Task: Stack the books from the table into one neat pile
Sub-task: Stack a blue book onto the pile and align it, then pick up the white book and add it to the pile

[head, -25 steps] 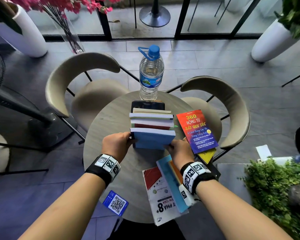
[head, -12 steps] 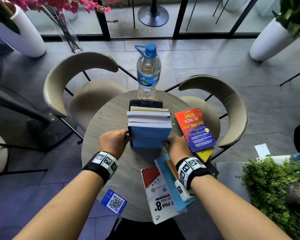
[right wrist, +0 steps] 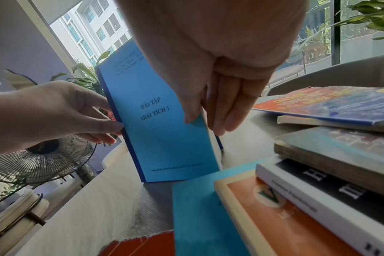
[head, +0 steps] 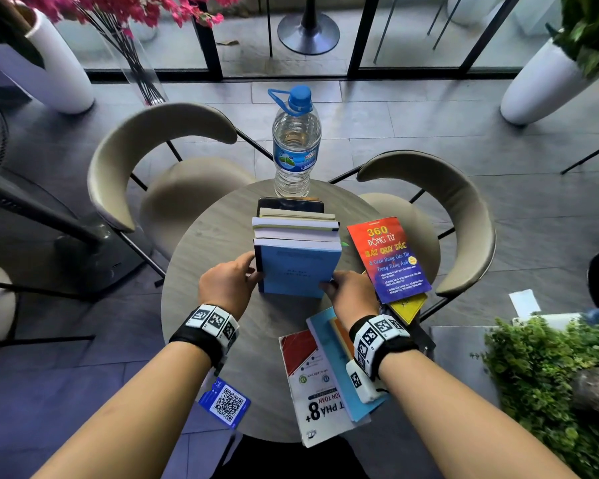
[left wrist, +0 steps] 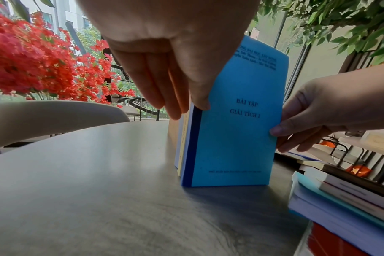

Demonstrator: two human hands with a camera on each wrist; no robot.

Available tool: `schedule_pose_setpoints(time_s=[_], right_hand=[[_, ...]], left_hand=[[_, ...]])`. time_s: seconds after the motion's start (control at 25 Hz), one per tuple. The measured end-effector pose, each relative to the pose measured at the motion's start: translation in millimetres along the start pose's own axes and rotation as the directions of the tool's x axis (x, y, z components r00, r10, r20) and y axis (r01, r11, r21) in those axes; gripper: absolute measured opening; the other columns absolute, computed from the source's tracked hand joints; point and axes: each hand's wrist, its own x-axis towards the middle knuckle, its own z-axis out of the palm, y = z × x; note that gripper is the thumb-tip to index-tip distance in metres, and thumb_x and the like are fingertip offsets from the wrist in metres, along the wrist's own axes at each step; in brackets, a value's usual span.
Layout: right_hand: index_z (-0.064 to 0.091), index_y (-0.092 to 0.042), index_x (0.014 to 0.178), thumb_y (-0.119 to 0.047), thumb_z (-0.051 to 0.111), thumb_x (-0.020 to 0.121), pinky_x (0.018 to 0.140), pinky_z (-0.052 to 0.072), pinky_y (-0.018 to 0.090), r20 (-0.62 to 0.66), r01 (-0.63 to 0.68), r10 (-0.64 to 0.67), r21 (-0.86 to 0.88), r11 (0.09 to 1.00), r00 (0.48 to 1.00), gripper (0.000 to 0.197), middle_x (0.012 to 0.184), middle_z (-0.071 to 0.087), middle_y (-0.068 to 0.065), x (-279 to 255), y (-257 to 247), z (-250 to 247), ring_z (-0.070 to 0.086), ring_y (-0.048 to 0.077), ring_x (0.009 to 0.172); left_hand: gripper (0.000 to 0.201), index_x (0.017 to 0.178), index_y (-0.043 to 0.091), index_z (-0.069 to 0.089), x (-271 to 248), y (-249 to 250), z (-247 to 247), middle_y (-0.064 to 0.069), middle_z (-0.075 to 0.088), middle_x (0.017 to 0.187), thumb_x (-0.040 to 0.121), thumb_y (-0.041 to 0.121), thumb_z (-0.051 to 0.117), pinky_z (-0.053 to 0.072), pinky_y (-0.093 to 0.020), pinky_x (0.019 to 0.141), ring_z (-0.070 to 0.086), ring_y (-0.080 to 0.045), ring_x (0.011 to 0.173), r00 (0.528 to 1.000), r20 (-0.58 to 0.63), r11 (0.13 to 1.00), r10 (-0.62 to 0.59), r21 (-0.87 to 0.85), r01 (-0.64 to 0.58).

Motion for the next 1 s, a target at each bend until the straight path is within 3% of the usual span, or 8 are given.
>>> schedule_pose_setpoints(time_s=[0.12, 0.24, 0.36, 0.44, 0.56, 0.72, 0.88, 1.0], right_hand=[[0.072, -0.028, 0.106, -0.035, 0.066, 0.091, 0.07, 0.052, 0.033, 0.008, -0.011, 0.01, 0.013, 1.0, 1.0, 0.018, 0.089, 0.077, 0.001, 1, 1, 3, 0.069, 0.027, 0.085], [0.07, -0.03, 0.107, -0.038, 0.066, 0.09, 0.072, 0.056, 0.036, 0.004, -0.023, 0.023, 0.032, 0.999, 1.0, 0.019, 0.09, 0.076, 0.0, 1, 1, 4, 0.069, 0.026, 0.085], [0.064, -0.03, 0.108, -0.043, 0.066, 0.086, 0.071, 0.058, 0.038, 0.009, -0.03, 0.03, 0.059, 0.998, 1.0, 0.025, 0.09, 0.076, 0.0, 2, 2, 5, 0.07, 0.026, 0.083], [0.064, -0.028, 0.106, -0.046, 0.067, 0.085, 0.071, 0.059, 0.039, 0.028, -0.04, 0.038, 0.07, 0.997, 0.999, 0.027, 0.089, 0.075, -0.001, 4, 2, 4, 0.07, 0.024, 0.081], [0.07, -0.024, 0.105, -0.048, 0.07, 0.084, 0.071, 0.056, 0.037, 0.047, -0.039, 0.039, 0.009, 0.999, 0.998, 0.032, 0.088, 0.073, 0.001, 3, 7, 1, 0.068, 0.024, 0.083], [0.073, -0.017, 0.115, -0.051, 0.077, 0.079, 0.085, 0.056, 0.034, 0.18, -0.082, 0.087, -0.036, 0.996, 0.98, 0.05, 0.107, 0.074, 0.005, -1, 21, -11, 0.07, 0.022, 0.097], [0.075, -0.017, 0.101, -0.047, 0.078, 0.08, 0.061, 0.058, 0.026, 0.396, 0.009, 0.01, -0.048, 0.999, 0.918, 0.037, 0.077, 0.076, 0.001, -19, 24, -30, 0.073, 0.011, 0.057], [0.075, -0.015, 0.108, -0.042, 0.079, 0.082, 0.067, 0.058, 0.025, 0.497, 0.097, -0.072, -0.023, 0.995, 0.865, 0.038, 0.086, 0.076, 0.0, -42, 30, -24, 0.075, 0.014, 0.07]], left_hand=[[0.068, 0.148, 0.047, 0.036, -1, 2, -1, 0.011, 0.077, 0.101, 0.089, 0.042, 0.071, 0.052, -0.029, 0.063, 0.074, -0.017, 0.09, 0.997, 0.051, 0.996, -0.051, -0.077, 0.055], [0.086, 0.153, 0.052, 0.02, 1, -1, 1, 0.012, 0.076, 0.103, 0.087, 0.044, 0.074, 0.056, -0.031, 0.069, 0.074, -0.014, 0.09, 0.991, 0.091, 0.985, -0.097, -0.133, 0.108], [0.094, 0.152, 0.055, 0.014, 4, -4, 5, 0.014, 0.075, 0.102, 0.084, 0.045, 0.077, 0.058, -0.033, 0.071, 0.074, -0.012, 0.086, 0.989, 0.107, 0.982, -0.099, -0.153, 0.114], [0.093, 0.152, 0.054, 0.017, 4, -7, 4, 0.015, 0.074, 0.097, 0.082, 0.047, 0.078, 0.059, -0.035, 0.07, 0.073, -0.013, 0.084, 0.987, 0.128, 0.983, -0.097, -0.144, 0.115], [0.081, 0.149, 0.043, 0.035, 0, -13, 4, 0.015, 0.074, 0.093, 0.08, 0.056, 0.077, 0.058, -0.035, 0.068, 0.072, -0.013, 0.085, 0.983, 0.145, 0.984, -0.116, -0.118, 0.134], [0.084, 0.148, 0.037, 0.035, -20, -17, 2, 0.013, 0.071, 0.103, 0.078, 0.066, 0.072, 0.06, -0.037, 0.075, 0.071, -0.013, 0.091, 0.964, 0.202, 0.965, -0.172, -0.165, 0.206], [0.071, 0.138, 0.028, 0.052, -50, -7, 10, 0.003, 0.072, 0.115, 0.079, 0.063, 0.073, 0.058, -0.039, 0.091, 0.068, -0.017, 0.105, 0.917, 0.32, 0.896, -0.239, -0.29, 0.335], [0.071, 0.138, 0.027, 0.054, -80, 9, 31, 0.003, 0.066, 0.127, 0.079, 0.061, 0.074, 0.055, -0.037, 0.098, 0.065, -0.015, 0.114, 0.889, 0.421, 0.901, -0.179, -0.292, 0.32]])
